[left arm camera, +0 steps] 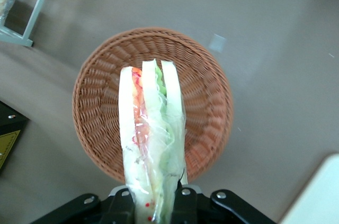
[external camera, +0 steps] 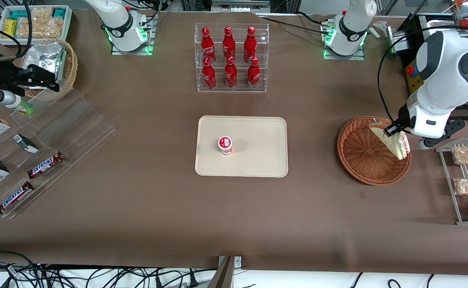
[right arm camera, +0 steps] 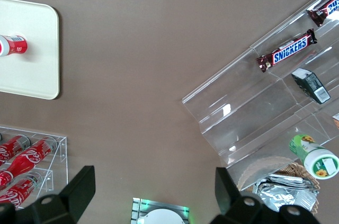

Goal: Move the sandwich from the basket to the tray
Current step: 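Carry the held sandwich with the left gripper over the cream tray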

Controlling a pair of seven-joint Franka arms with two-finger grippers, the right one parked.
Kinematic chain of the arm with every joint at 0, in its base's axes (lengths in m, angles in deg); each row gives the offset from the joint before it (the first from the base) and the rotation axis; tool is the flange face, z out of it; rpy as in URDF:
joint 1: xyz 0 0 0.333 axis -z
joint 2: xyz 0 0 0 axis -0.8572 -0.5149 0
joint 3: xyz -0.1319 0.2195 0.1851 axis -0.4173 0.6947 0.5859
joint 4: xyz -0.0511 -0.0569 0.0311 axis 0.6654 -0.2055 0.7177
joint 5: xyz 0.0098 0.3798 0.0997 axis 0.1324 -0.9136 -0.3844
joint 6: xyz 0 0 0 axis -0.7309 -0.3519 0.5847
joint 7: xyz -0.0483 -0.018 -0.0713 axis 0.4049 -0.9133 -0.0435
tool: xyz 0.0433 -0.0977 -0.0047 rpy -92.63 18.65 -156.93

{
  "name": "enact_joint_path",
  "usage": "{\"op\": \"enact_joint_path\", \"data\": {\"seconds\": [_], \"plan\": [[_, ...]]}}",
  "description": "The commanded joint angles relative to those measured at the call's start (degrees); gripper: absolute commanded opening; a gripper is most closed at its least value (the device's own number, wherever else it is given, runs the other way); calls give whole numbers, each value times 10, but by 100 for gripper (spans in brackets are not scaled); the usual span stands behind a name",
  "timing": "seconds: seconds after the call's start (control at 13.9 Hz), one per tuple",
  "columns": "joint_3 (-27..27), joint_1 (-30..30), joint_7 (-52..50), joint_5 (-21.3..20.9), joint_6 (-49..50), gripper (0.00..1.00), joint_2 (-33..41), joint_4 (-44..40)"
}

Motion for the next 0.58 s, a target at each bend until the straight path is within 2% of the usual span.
{"op": "enact_joint_path", "data": {"seconds": [0.0,0.5], "plan": [[-28,3,56,38,60,0,-19,-72],[-153,7,228,42,54,0,-49,-115]]}}
